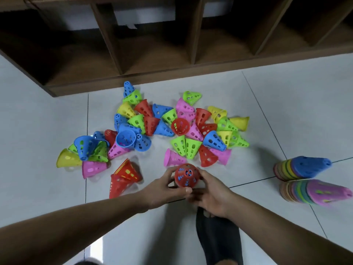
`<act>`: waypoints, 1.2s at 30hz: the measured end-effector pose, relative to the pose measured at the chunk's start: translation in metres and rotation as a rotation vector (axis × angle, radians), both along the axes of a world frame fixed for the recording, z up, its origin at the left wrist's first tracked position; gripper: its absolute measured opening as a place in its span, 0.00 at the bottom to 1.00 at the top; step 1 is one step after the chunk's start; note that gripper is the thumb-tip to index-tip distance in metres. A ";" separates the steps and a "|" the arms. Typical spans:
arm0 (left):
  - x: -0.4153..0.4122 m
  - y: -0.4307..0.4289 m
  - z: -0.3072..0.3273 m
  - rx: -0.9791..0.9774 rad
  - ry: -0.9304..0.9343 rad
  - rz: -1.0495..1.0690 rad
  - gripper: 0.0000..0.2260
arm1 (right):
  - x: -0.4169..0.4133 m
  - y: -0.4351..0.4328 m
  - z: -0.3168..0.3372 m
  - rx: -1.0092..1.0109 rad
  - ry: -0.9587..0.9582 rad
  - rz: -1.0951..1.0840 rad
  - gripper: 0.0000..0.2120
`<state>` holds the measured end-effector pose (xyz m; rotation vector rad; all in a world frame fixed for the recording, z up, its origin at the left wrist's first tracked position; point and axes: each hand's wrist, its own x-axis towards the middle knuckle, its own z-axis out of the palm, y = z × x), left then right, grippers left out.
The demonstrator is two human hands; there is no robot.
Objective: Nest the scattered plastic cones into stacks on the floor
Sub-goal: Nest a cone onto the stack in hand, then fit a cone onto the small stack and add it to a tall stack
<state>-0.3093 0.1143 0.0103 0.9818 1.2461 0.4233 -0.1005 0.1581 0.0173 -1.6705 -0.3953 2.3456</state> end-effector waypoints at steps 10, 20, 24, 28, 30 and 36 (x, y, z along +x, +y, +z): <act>0.062 0.056 -0.001 -0.078 -0.013 -0.210 0.43 | 0.069 0.012 0.003 0.156 -0.135 -0.063 0.18; 0.200 0.088 -0.023 0.078 0.066 -0.120 0.42 | 0.170 0.030 -0.009 0.373 -0.513 -0.287 0.21; 0.232 0.088 -0.024 0.091 0.072 -0.076 0.36 | 0.190 0.024 -0.017 0.398 -0.516 -0.401 0.19; 0.245 0.091 -0.022 0.090 0.048 -0.042 0.37 | 0.194 0.009 -0.023 0.412 -0.514 -0.432 0.18; 0.239 0.092 -0.021 0.089 0.047 -0.070 0.37 | 0.188 0.000 -0.024 0.404 -0.514 -0.416 0.20; 0.158 0.076 -0.005 0.153 0.265 -0.277 0.30 | 0.154 -0.018 -0.021 0.402 -0.457 -0.295 0.20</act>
